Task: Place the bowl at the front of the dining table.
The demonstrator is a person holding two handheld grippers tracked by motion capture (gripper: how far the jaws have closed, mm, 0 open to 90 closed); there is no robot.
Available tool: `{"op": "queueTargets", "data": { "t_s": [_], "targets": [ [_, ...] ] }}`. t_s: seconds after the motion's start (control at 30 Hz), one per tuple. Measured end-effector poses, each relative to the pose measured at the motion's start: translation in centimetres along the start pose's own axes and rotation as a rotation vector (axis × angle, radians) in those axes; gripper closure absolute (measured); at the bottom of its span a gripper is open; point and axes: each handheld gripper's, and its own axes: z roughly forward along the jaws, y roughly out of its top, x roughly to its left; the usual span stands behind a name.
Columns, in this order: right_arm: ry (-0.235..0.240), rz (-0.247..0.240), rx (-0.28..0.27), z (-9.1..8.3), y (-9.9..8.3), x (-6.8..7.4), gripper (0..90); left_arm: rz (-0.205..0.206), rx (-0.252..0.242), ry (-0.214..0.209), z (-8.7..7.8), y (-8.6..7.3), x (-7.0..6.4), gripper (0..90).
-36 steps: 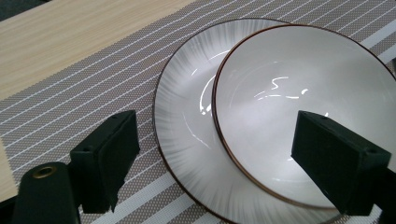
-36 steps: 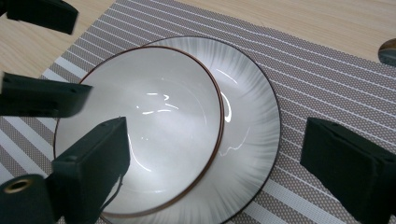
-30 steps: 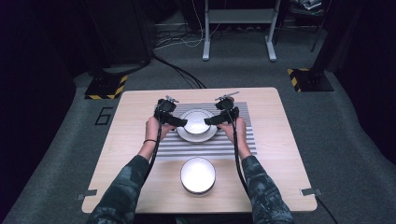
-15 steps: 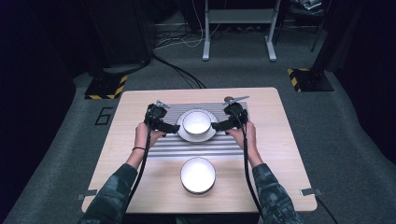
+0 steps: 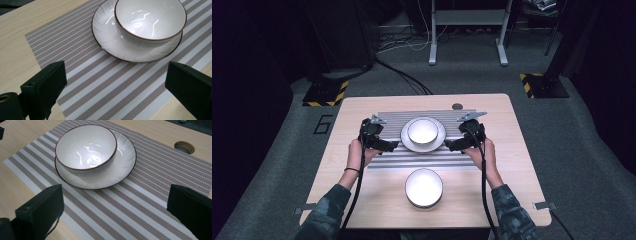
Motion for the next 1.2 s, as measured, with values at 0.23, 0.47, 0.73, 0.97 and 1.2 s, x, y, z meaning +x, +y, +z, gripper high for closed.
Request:
{"op": "queueTargets", "data": {
  "t_s": [0.23,0.47,0.73,0.97,1.2],
  "targets": [
    [-0.006,-0.025,-0.004,-1.5,-1.4,0.7,0.0,-0.013,-0.006,-0.001,-0.9,-2.0,0.2,3.6],
    [-0.019,-0.032,-0.015,-2.7,-3.0,1.0,0.0,-0.016,-0.023,-0.003,-2.1,-3.6,-0.1,3.6],
    [-0.043,-0.047,-0.03,-4.6,-4.8,1.0,0.0,-0.024,-0.04,0.004,-3.7,-5.3,-0.2,3.6],
    [-0.073,-0.042,-0.039,-6.2,-6.6,0.7,0.2,-0.037,-0.056,0.013,-5.0,-6.9,-0.1,3.6],
    [-0.1,-0.022,-0.035,-7.1,-8.5,0.2,0.3,-0.063,-0.057,0.03,-5.8,-8.7,0.3,3.6]
  ]
}}
